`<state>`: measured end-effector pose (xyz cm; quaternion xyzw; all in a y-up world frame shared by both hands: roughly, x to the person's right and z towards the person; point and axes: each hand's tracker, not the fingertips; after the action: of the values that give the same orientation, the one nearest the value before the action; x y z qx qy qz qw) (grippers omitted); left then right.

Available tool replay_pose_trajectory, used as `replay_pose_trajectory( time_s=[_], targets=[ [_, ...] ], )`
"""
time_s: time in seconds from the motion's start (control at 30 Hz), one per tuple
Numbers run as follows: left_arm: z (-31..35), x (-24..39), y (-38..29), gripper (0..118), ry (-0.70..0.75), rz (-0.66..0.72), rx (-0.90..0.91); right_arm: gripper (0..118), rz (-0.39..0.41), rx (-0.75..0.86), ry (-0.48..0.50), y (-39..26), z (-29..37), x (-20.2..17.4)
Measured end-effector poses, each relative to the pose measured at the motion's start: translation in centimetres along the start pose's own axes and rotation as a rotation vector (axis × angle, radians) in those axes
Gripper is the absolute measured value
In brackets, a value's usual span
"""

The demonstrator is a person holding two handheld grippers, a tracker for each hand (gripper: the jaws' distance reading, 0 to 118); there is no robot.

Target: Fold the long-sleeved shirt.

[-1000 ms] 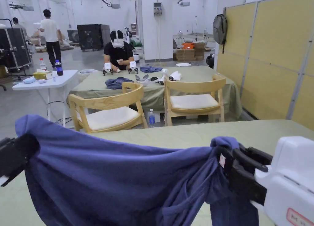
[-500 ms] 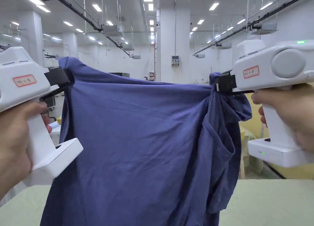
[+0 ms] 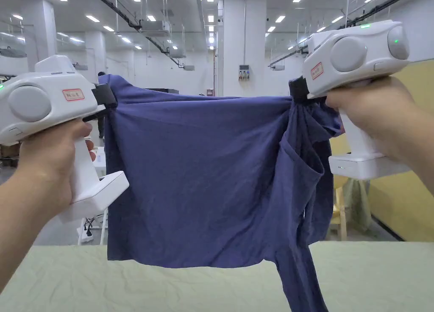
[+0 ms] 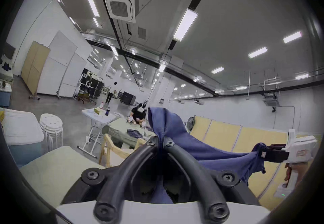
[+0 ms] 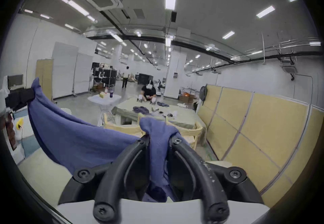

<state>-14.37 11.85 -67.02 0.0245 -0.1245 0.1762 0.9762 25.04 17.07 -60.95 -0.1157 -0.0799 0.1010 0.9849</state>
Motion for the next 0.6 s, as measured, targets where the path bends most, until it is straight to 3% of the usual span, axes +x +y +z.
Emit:
replay_pose_trajectory(
  time_s=[0.13, 0.33, 0.43, 0.6],
  targets=[
    [-2.4, -3.6, -9.9, 2, 0.027, 0.008, -0.159, 22, 0.034, -0.179, 0.03, -10.9, -6.2, -2.4],
    [0.2, -10.3, -27.8, 2, 0.095, 0.039, -0.452, 21, -0.05, -0.48, 0.112, -30.4, -9.9, -6.1],
    [4.2, -12.6, -33.0, 2, 0.107, 0.047, -0.541, 21, -0.081, -0.579, 0.151, -37.5, -8.0, -6.9],
    [11.5, -14.3, -35.7, 2, 0.09, 0.06, -0.61, 21, -0.085, -0.624, 0.185, -42.9, -0.3, -7.6]
  ],
)
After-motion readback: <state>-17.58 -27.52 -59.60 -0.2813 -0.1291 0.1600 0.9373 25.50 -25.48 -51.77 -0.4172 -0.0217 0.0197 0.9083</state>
